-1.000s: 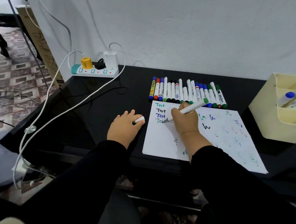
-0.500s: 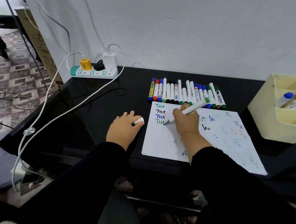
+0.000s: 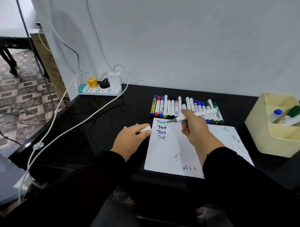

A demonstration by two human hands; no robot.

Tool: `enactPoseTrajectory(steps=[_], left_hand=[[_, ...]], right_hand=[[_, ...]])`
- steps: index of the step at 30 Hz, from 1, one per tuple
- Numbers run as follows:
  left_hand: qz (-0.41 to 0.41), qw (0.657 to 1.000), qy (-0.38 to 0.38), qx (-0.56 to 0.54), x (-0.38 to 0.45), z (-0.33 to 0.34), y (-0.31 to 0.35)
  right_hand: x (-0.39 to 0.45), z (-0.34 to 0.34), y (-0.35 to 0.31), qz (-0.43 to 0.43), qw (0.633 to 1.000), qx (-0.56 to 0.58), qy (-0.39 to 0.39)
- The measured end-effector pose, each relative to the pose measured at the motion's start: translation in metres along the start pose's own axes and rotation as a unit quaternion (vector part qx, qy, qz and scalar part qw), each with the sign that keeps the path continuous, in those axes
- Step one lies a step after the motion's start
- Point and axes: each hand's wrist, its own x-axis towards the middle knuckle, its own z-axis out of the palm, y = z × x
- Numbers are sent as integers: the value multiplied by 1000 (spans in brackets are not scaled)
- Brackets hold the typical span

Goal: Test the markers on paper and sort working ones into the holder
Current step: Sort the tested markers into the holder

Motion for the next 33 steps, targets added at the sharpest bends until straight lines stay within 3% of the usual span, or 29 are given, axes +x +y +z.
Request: enactPoseTrajectory(steps=[4, 8, 15, 19, 26, 33], left_hand=[[15, 985, -21, -169, -4, -3, 25], [18, 971, -37, -236, -10, -3, 47], [57, 963, -66, -254, -20, -5, 63], [78, 952, -98, -281, -24, -5, 73], [37, 959, -49, -277, -17, -7, 72], [13, 948, -103, -301, -11, -7, 69]], right_hand=[[-16, 2, -18, -63, 997, 28, -36], [-34, 0, -30, -120, 991, 11, -61], [-54, -14, -46, -170, 981, -16, -87], [-60, -15, -46, -157, 977, -65, -129], [-63, -19, -54, -113, 977, -54, -172], [-56, -16, -49, -132, 972, -57, -186]])
